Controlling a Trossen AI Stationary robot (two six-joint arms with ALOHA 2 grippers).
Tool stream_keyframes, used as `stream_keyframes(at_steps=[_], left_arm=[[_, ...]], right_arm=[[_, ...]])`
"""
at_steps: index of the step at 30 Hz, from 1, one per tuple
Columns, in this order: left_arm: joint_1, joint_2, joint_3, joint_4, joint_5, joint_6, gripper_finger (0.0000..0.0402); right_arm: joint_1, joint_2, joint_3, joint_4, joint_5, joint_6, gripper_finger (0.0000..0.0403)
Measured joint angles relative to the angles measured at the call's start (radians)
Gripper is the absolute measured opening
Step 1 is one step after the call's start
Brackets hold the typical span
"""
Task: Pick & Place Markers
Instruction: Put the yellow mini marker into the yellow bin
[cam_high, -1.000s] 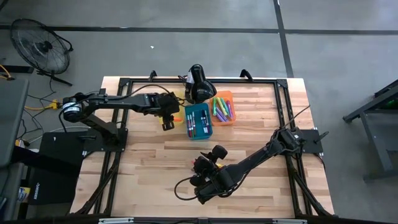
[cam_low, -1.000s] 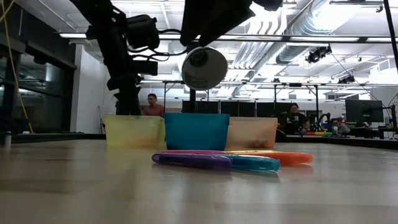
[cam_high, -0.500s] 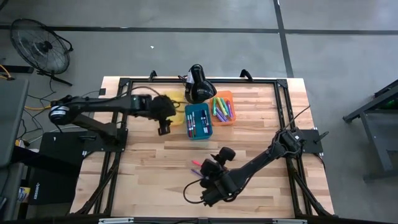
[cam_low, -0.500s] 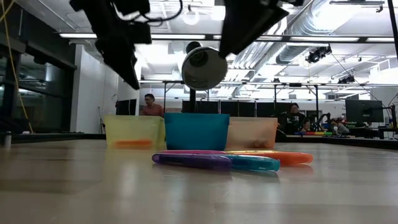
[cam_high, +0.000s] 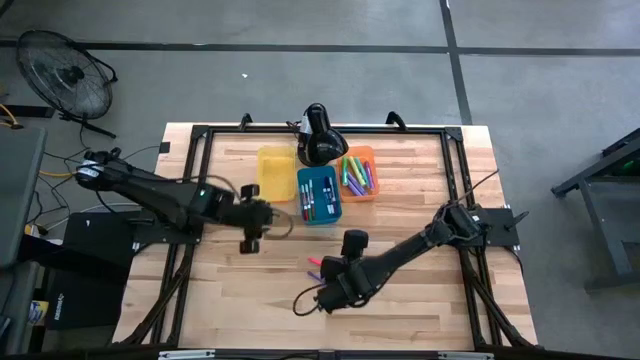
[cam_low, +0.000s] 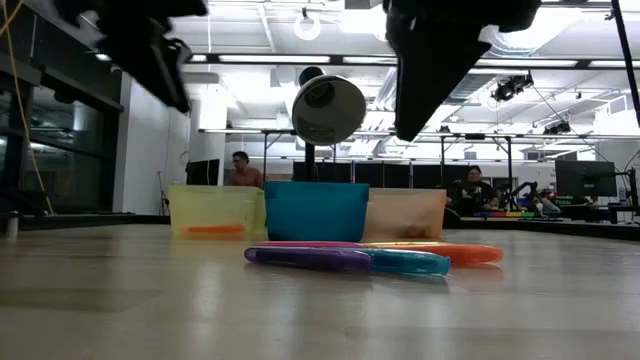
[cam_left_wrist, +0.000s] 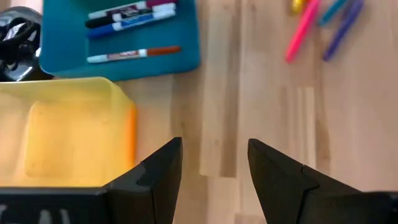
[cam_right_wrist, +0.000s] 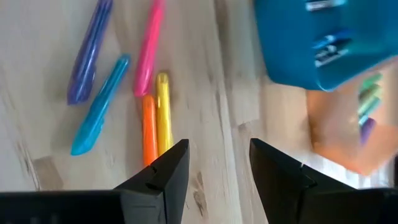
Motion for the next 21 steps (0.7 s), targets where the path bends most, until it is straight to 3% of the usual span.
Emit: stream_keyframes(at_steps=[5,12,21], left_arm=[[-0.183,0.0,-0.007,-0.036,-0.103,-0.133,0.0177],[-0.422,0.0,-0.111,0.009,-0.231,-0.346,0.0177],[-0.611,0.0,-0.2,0.182,-0.392,-0.485,0.0177]], right_arm=[[-0.049,0.0,0.001,0.067,-0.12,-0.128,0.0158],[-0.093,0.0,0.001,0.126,-0.261,-0.226,0.0154],[-0.125,-0.005,-0.049,0.177,-0.316,-0.241,0.0154]])
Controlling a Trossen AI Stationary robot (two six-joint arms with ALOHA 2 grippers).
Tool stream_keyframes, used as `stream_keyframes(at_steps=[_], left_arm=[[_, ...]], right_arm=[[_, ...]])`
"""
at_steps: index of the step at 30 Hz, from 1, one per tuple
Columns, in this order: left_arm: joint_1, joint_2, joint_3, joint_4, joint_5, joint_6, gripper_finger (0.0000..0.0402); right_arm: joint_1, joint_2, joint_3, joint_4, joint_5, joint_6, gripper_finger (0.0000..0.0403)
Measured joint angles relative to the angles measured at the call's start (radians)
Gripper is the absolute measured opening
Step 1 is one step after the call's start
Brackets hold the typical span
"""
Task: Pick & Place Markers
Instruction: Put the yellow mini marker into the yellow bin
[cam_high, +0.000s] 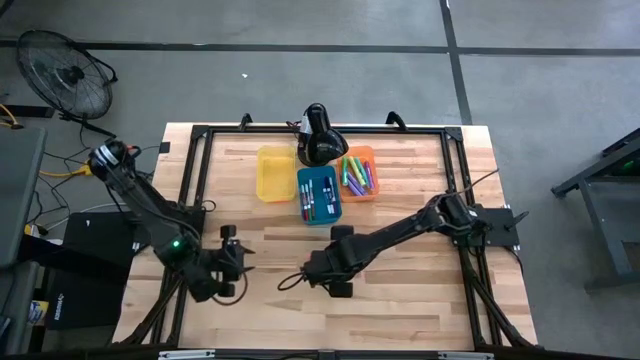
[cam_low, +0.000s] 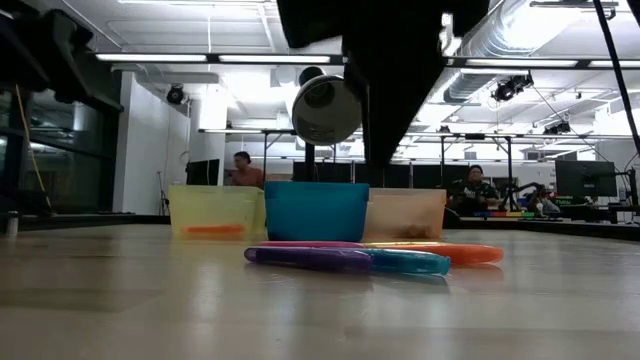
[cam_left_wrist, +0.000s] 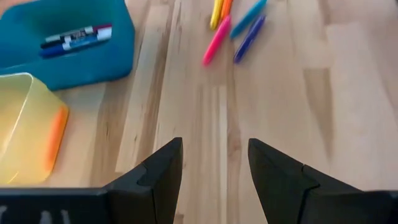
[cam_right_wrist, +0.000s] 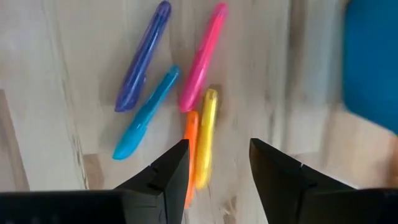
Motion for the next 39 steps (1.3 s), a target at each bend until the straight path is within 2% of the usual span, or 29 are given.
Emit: stream_keyframes(at_steps=[6,19,27,39], left_arm=[[-0.043,0.0,0.0,0.024,-0.072,-0.027,0.0177],[-0.047,0.056,0.0,0.054,-0.084,-0.045,0.0177],[-0.047,0.103,0.0,0.102,-0.082,-0.045,0.0177],[-0.046,0.105,0.0,0.105,-0.079,-0.046,0.0177]], right_arm=[[-0.006,-0.001,-0.165,0.095,-0.014,0.026,0.015],[-0.015,-0.101,-0.376,0.311,-0.036,0.041,0.0149],[-0.037,-0.107,-0.406,0.357,-0.051,0.017,0.0149],[-0.052,-0.105,-0.408,0.377,-0.081,0.007,0.0149]])
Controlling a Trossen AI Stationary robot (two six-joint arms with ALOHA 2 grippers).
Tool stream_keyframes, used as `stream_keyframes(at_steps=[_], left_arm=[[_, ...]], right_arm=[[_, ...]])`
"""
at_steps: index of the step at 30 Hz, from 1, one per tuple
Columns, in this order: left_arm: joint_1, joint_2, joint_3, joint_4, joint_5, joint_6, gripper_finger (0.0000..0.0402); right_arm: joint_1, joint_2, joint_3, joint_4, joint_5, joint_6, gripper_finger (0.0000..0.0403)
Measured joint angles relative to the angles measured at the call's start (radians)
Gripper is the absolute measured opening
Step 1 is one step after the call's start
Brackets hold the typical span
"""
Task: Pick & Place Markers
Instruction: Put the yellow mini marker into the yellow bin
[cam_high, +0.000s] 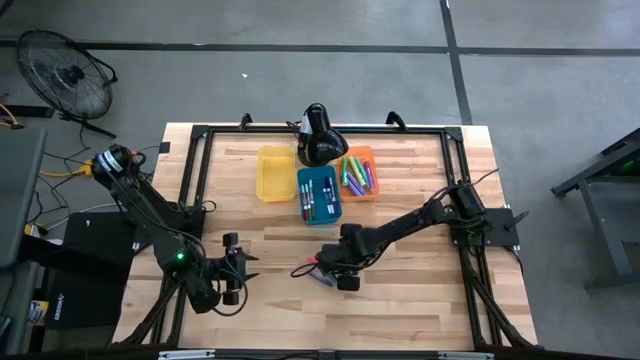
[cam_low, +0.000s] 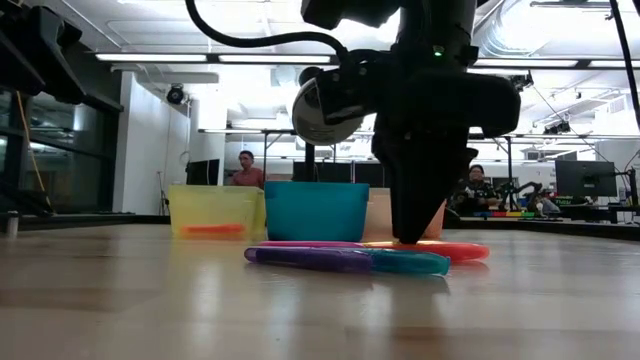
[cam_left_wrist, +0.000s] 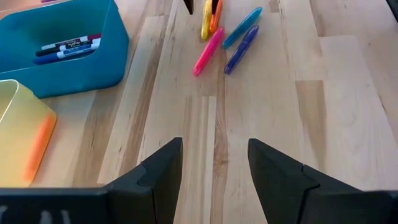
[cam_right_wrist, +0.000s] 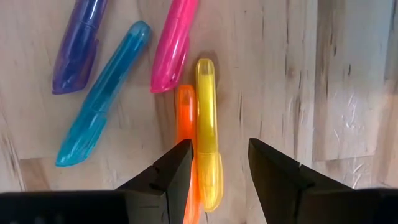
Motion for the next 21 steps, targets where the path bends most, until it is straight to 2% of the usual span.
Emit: stream_keyframes(at_steps=[10,21], left_arm=[[0.0,0.0,0.0,-0.001,0.001,0.001,0.0177],[0.0,0.0,0.0,-0.001,0.0,0.003,0.0177]], right_arm=[[0.031,0.008,-0.003,0.016,-0.05,0.053,0.0149],[0.034,0.008,-0.003,0.014,-0.039,0.047,0.0149]])
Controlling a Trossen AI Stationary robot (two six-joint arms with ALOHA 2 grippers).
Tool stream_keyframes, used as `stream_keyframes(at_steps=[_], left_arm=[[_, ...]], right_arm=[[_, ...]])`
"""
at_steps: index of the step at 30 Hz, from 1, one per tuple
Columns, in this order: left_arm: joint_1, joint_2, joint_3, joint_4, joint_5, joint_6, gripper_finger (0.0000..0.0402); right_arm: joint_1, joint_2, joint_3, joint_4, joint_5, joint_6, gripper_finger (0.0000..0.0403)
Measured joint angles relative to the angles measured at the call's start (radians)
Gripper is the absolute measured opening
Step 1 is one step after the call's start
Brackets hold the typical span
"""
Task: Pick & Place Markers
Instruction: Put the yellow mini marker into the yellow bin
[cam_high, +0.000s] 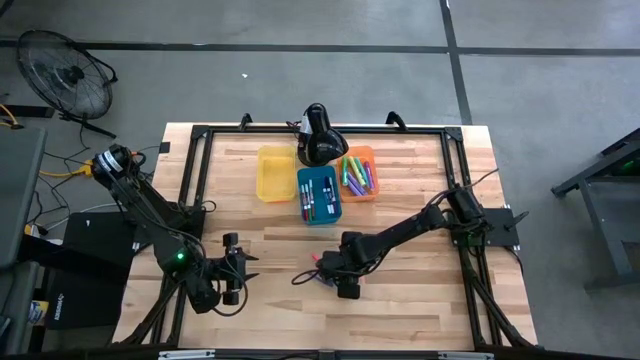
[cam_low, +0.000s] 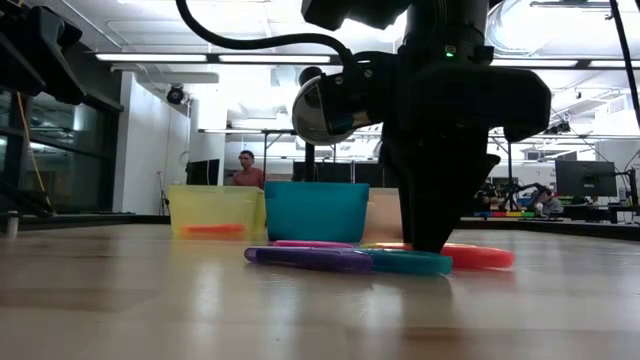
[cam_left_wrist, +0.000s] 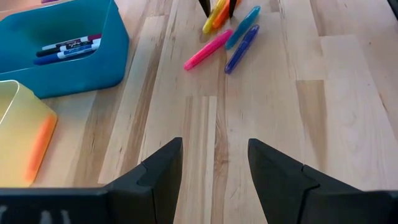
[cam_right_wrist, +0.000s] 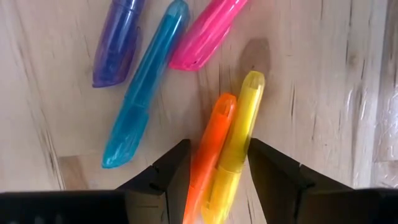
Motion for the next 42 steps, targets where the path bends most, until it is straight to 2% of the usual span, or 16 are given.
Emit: stream_keyframes(at_steps=[14,22,32,42], left_arm=[[0.0,0.0,0.0,0.0,0.0,-0.001,0.0177],[0.0,0.0,0.0,0.0,-0.001,-0.001,0.0177],[0.0,0.0,0.0,0.001,0.002,-0.003,0.0177],[0.0,0.0,0.0,0.001,0.003,-0.003,0.0177]], right_arm=[[-0.005,-0.034,0.001,-0.03,0.001,0.004,0.0149],[-0.005,-0.132,0.002,-0.034,0.115,0.008,0.0149],[-0.007,-0.1,0.001,-0.053,0.19,-0.028,0.0149],[-0.02,-0.1,0.001,-0.07,0.164,-0.103,0.0149]])
